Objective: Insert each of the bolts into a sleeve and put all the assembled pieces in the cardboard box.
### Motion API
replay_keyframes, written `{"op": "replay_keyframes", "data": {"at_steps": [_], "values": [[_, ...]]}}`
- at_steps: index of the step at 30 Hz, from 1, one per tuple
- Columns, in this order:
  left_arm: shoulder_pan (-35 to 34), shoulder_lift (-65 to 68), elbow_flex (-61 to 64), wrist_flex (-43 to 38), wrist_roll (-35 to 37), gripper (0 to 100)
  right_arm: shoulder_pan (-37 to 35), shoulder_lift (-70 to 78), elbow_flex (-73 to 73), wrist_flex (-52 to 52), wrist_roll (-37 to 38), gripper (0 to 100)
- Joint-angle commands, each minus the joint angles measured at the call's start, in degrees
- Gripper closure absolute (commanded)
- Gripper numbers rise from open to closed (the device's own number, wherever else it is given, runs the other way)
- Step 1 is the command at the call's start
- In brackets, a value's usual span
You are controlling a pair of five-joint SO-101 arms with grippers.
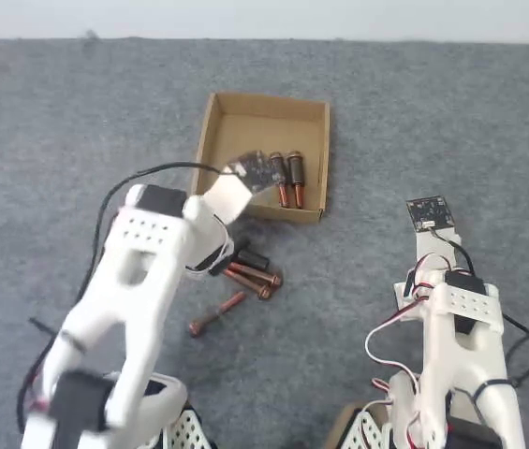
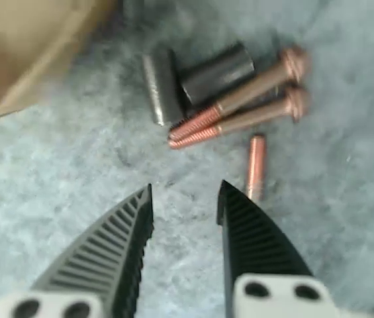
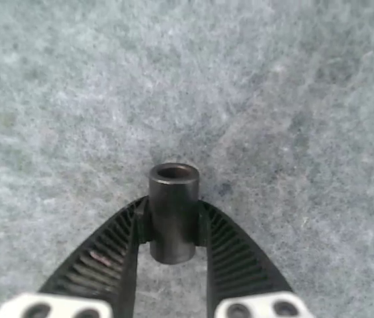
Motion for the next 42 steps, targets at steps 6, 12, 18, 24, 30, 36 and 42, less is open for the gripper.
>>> {"op": "replay_keyframes", "data": {"at_steps": [6, 12, 18, 24, 30, 36, 42], "values": [[7.03, -26.55, 10.51, 1.41, 15.47, 99, 0.66, -2.42, -0.35, -0.92, 0.79, 99.2], [5.27, -27.87, 16.04, 1.05, 26.11, 99, 0.66, -2.42, -0.26, -0.84, 0.79, 99.2], [4.57, -27.52, 17.80, 4.31, 28.13, 99, 0.75, -2.42, -0.26, -0.84, 0.62, 99.2], [4.75, -11.08, 12.79, 6.07, 28.04, 99, 0.75, -2.42, -0.18, -0.84, 0.53, 99.2], [4.84, 9.23, 4.79, 7.30, 27.16, 99, 0.75, -2.42, -0.18, -0.84, 0.53, 99.2], [9.14, 10.20, 6.02, 6.59, 23.91, 99, 0.75, -2.42, -0.18, -0.84, 0.53, 99.2], [16.88, 10.73, 10.33, 3.08, 22.24, 99, 0.75, -2.42, -0.26, -0.84, 0.79, 99.2]]}}
